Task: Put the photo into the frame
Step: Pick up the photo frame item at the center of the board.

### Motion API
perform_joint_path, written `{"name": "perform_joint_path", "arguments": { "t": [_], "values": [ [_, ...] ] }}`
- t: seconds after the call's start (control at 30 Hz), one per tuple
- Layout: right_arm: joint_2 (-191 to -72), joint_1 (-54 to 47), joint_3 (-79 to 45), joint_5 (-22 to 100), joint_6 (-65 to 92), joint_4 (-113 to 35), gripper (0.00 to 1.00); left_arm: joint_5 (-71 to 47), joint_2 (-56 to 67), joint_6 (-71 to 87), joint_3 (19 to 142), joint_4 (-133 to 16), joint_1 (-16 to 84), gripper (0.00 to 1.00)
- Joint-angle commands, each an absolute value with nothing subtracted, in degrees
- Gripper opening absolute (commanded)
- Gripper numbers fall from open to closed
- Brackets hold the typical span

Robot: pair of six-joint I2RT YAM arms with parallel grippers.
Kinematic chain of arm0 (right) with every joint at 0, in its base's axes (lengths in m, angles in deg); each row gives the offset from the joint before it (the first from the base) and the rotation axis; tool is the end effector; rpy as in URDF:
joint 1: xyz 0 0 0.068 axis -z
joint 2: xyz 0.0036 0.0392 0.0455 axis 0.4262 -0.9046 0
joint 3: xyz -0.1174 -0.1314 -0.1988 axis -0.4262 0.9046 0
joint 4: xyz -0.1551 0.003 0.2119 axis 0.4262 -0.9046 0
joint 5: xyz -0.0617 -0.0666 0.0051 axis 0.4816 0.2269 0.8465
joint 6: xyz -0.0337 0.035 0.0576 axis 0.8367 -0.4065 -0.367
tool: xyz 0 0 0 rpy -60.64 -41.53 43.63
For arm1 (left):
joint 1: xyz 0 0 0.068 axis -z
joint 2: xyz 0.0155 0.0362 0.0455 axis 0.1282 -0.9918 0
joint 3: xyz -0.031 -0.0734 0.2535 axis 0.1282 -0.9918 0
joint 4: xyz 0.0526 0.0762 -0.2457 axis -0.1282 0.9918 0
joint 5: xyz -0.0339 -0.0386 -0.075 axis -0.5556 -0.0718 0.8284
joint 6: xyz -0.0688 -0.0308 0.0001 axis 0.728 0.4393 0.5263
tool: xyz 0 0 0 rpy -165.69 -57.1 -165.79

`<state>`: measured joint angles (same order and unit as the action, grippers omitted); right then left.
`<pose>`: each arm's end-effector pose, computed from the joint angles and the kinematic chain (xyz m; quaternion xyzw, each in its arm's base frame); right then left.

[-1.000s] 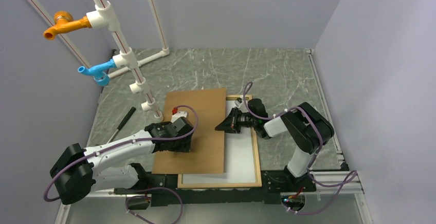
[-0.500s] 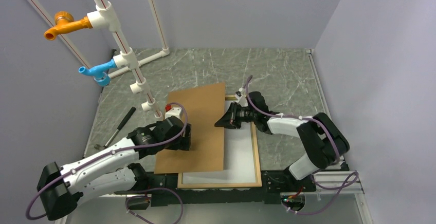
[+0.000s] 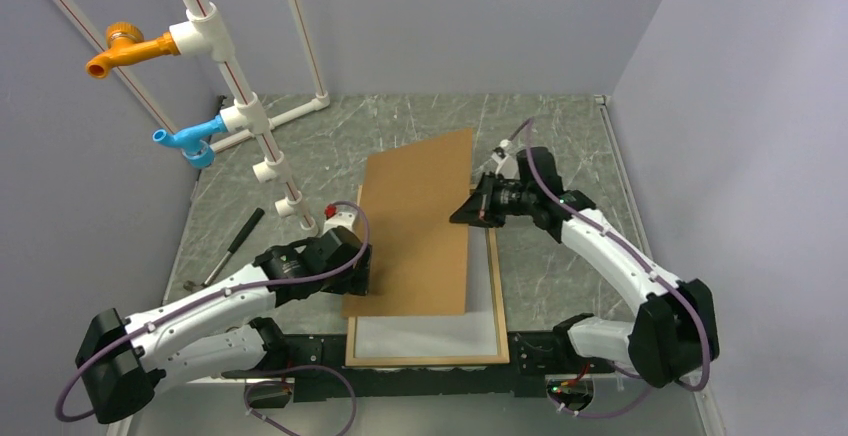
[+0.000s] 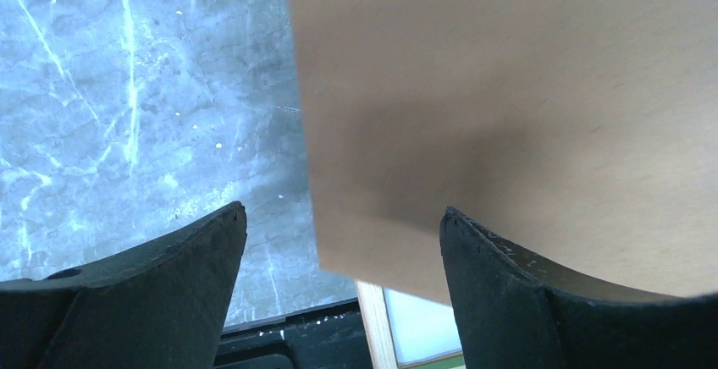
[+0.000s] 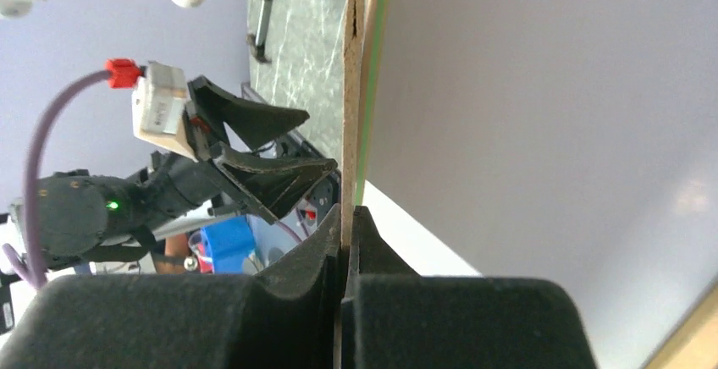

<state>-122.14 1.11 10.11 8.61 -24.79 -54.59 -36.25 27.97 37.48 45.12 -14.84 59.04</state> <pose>0.2441 0.1519 0.2389 0.0164 0.8651 0.4716 0.1702 0.1320 -0.1382 0.1919 0.0462 0.9513 -0.1048 0.2862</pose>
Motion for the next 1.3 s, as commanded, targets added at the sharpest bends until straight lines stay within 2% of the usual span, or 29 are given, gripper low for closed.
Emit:
{"name": "perform_joint_path", "arguments": {
  "t": [0.0, 0.4, 0.63, 0.83, 1.07, 1.27],
  "values": [
    [-116.69, 6.92, 5.16, 6.7, -19.19, -60.95, 0.0, -35.03, 25.39, 38.88, 46.6, -16.35, 59.06, 0.87],
    [-112.6, 16.18, -7.51, 12.96, -10.39, -77.67, 0.0, -32.62, 15.58, 40.39, 45.72, -21.94, 58.45, 0.81],
    [-112.1, 18.27, -12.23, 12.36, -11.06, -79.68, 0.0, -32.55, 12.35, 42.01, 43.37, -25.64, 58.26, 0.71],
    [-111.44, 18.3, -11.96, 6.57, -14.77, -79.66, 0.0, -31.24, 9.14, 43.69, 42.46, -27.66, 58.16, 0.66],
    [-104.31, 18.35, -5.23, 6.58, -20.03, -77.58, 0.0, -28.31, 6.68, 44.35, 43.31, -29.2, 58.17, 0.67],
    [-103.47, 18.36, -2.91, 5.67, -17.69, -83.12, 0.0, -26.31, 3.87, 46.43, 44.84, -27.61, 58.08, 0.64]
  ]
}}
